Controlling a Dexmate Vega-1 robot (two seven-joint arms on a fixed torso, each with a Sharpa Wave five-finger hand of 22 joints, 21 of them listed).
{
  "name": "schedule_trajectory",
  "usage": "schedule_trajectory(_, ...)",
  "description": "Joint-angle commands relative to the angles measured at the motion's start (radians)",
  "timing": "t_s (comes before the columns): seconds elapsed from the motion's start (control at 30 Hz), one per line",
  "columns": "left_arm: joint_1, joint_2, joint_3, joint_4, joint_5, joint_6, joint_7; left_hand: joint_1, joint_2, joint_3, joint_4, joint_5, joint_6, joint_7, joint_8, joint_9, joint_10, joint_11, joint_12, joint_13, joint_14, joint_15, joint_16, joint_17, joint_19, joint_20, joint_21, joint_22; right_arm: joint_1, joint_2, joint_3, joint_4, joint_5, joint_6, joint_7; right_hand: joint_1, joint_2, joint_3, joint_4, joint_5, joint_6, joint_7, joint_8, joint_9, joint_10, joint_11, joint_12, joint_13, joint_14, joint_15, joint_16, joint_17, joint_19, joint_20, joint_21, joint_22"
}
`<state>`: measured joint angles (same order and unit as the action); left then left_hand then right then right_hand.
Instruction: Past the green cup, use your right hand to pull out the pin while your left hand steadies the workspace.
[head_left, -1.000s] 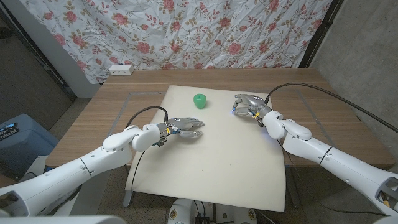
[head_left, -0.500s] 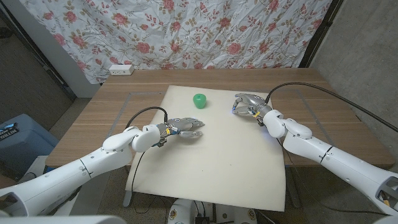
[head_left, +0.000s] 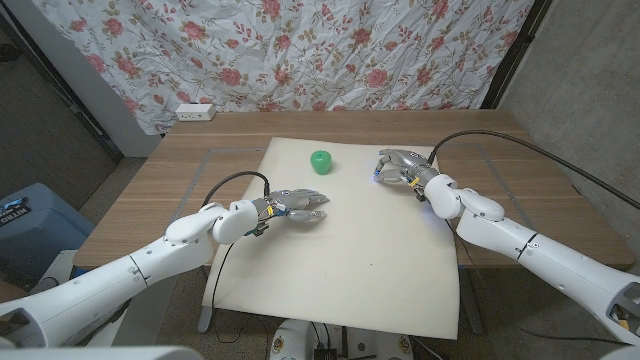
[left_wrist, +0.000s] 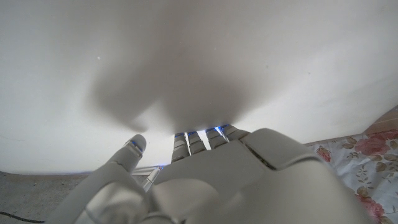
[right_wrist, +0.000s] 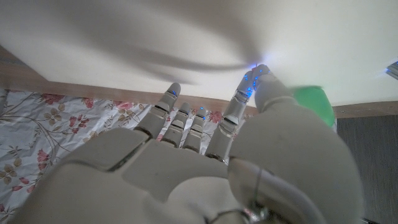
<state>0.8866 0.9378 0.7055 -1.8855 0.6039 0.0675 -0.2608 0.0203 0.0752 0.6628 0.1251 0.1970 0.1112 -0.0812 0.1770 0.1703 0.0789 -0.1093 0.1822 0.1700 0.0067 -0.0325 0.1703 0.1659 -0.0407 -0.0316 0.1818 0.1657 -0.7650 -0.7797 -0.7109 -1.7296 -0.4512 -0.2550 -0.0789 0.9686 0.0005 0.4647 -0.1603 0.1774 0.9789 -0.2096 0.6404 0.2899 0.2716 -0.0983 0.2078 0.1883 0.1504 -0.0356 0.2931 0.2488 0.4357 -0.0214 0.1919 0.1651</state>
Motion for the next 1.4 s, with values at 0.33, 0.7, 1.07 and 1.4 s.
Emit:
schedule_trajectory(0.33,-0.017,-0.009,0.009,0.020,-0.009,-0.002,-0.009,0.005,0.085,0.009,-0.002,-0.005,0.010,-0.001,0.005,0.003,0.014,0.001,0.008,0.004,0.009,-0.073,0.005,0.002,0.005,-0.128,0.009,0.005,0.005,-0.009,0.012,-0.006,0.030,0.016,0.013,0.000,0.010,-0.009,0.000,0.009,0.024,-0.011,0.002,0.001,0.005,0.002,0.000,0.003,-0.003,-0.031,0.003,0.003,0.000,0.001,-0.002,0.003)
schedule_trajectory(0.7,-0.022,-0.010,0.012,0.025,-0.011,-0.002,-0.010,0.005,0.084,0.012,-0.003,-0.005,0.010,-0.002,0.005,0.003,0.015,0.001,0.008,0.004,0.009,-0.072,0.005,0.002,0.006,-0.127,0.009,0.005,0.005,-0.012,0.018,-0.009,0.041,0.027,0.015,0.001,0.010,-0.011,-0.001,0.009,0.025,-0.011,0.001,0.000,0.006,0.002,-0.001,0.003,-0.004,-0.030,0.003,0.004,0.000,0.003,-0.002,0.003)
schedule_trajectory(1.07,-0.019,-0.009,0.013,0.021,-0.013,0.003,-0.009,0.004,0.084,0.014,-0.004,-0.006,0.010,-0.001,0.005,0.004,0.014,0.001,0.007,0.004,0.009,-0.073,0.005,0.002,0.006,-0.126,0.009,0.005,-0.006,-0.021,0.032,-0.035,0.051,0.016,0.013,0.001,0.010,-0.014,-0.001,0.009,0.026,-0.012,0.000,-0.002,0.006,0.002,-0.002,0.003,-0.004,-0.025,0.004,0.005,-0.001,0.003,-0.003,0.003)
schedule_trajectory(1.4,-0.008,-0.002,0.007,0.014,-0.012,0.005,0.007,0.003,0.084,0.016,-0.004,-0.006,0.009,-0.001,0.005,0.004,0.013,0.002,0.007,0.004,0.009,-0.073,0.005,0.002,0.005,-0.126,0.009,0.005,-0.008,-0.034,0.041,-0.067,0.038,-0.012,0.019,0.001,0.011,-0.015,-0.002,0.010,0.027,-0.011,-0.001,-0.003,0.007,0.001,-0.003,0.003,-0.007,-0.022,0.003,0.006,-0.003,0.005,-0.003,0.003)
